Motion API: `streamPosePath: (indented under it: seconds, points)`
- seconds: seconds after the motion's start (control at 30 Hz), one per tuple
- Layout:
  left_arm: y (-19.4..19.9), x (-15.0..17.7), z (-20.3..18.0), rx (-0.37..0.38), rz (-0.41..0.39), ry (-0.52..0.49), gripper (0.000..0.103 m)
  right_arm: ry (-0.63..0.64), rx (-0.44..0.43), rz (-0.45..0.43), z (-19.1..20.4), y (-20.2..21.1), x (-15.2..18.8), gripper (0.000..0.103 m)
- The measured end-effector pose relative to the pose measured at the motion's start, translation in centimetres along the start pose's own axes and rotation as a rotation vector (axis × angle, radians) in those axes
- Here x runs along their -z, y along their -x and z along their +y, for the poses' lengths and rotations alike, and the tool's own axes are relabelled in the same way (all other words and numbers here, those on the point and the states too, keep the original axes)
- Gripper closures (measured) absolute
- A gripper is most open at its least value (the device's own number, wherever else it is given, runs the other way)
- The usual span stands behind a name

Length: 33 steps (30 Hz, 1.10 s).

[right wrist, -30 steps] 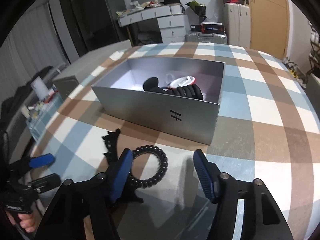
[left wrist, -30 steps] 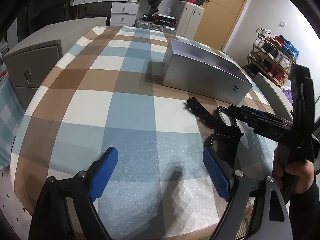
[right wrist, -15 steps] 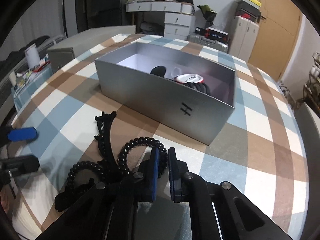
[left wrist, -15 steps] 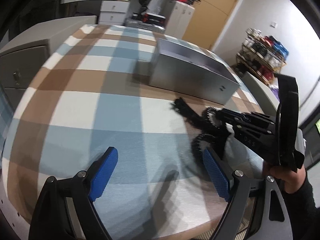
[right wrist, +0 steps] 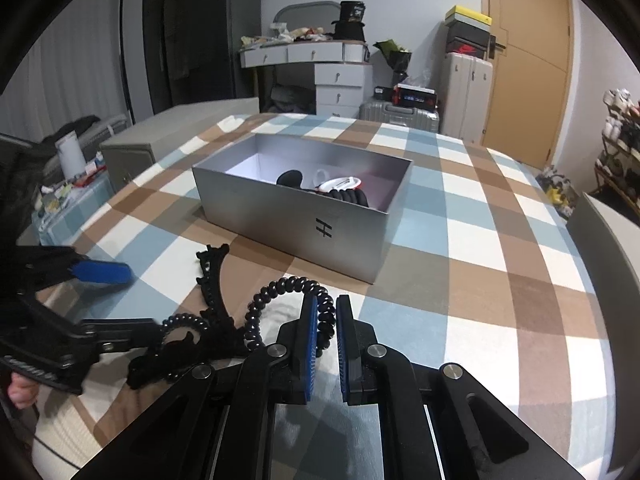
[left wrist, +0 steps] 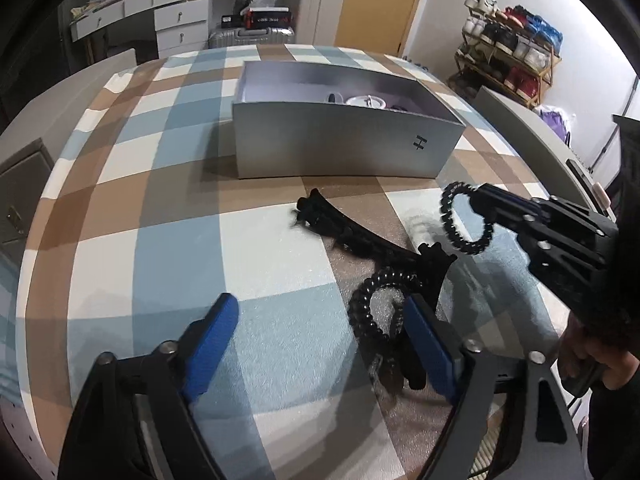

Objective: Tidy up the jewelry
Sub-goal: 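Grasp a black spiral hair tie with the right tool while the left tool grasps another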

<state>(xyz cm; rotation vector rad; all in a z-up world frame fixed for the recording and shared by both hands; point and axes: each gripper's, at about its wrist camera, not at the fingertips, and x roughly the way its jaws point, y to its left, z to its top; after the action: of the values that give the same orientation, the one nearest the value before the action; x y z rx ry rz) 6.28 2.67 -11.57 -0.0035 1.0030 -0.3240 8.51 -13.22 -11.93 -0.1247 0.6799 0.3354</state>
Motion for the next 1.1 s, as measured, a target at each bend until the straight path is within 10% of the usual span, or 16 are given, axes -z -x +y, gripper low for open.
streamPosePath:
  seconds: [0.5, 1.1]
  points:
    - [-1.5, -0.3, -4.4, -0.073, 0.105, -0.251, 0.097, -0.087, -0.054, -0.051, -1.8, 1.8, 1.1, 0.094]
    - [1.9, -0.9, -4.4, -0.232, 0.009, -0.302, 0.098, -0.104, -0.079, -0.087, -1.8, 3.1, 0.8, 0.094]
